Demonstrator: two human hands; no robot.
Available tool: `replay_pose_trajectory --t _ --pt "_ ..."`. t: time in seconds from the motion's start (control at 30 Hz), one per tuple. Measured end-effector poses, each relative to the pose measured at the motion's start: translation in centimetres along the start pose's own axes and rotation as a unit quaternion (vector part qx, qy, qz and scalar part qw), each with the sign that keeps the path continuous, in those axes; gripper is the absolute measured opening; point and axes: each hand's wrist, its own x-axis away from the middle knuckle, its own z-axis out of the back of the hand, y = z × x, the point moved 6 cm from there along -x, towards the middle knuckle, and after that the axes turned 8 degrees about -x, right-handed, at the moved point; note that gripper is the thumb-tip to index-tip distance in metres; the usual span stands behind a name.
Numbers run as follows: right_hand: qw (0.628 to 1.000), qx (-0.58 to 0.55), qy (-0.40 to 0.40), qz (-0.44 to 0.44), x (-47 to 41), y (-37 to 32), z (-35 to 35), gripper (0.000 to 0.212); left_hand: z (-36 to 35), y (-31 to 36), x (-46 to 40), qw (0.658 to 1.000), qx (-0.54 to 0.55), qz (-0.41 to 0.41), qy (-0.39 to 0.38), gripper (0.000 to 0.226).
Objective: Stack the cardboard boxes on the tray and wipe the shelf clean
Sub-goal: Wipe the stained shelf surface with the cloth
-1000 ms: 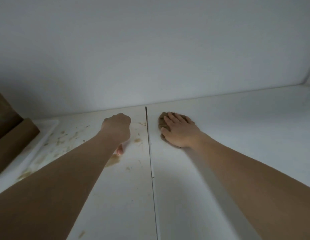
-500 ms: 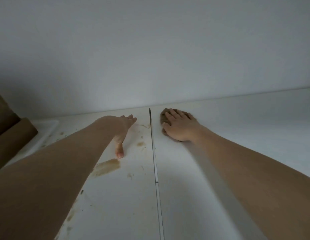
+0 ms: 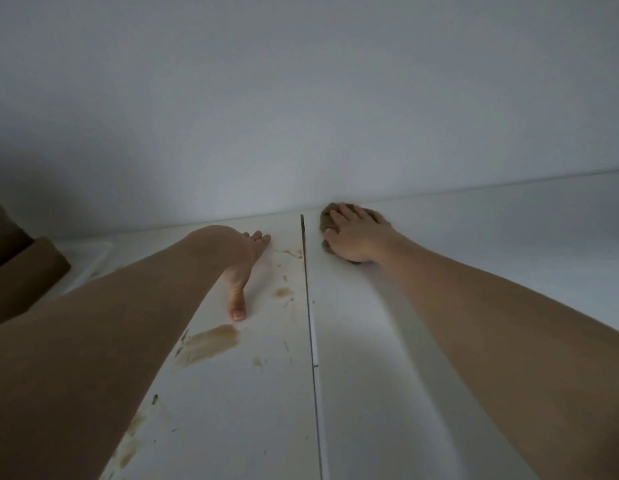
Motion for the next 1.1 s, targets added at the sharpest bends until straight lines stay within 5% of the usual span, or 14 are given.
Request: replay_pose_trajectory --t 0.23,0.4,0.5,0.8,1.1 --pt "0.986 0.011 -0.015 0.164 2.4 1.5 1.0 0.056 -0.7 -1.0 0.1 0.999 0.05 0.004 0.003 0.14" --pt "0.979 -0.002 0.095 -0.183 0.6 11.9 3.6 0.066 -1.4 -1.6 0.4 0.995 0.093 0.004 0.021 0.14" --pt "0.969 -0.028 0.084 -0.23 -0.7 10.2 3.0 0.07 -1.0 -0.8 0.3 0.997 0.075 -0.003 0.032 0.141" --pt "0.999 -0.02 0.027 0.007 -2.1 -2.9 -0.7 0.064 0.1 0.5 0.6 0.999 0.019 0.018 0.03 0.138" --pt "0.985 -0.017 -0.025 0.169 2.8 -1.0 -0.2 0.054 -0.3 0.2 2.0 0.996 0.05 0.061 0.04 0.137"
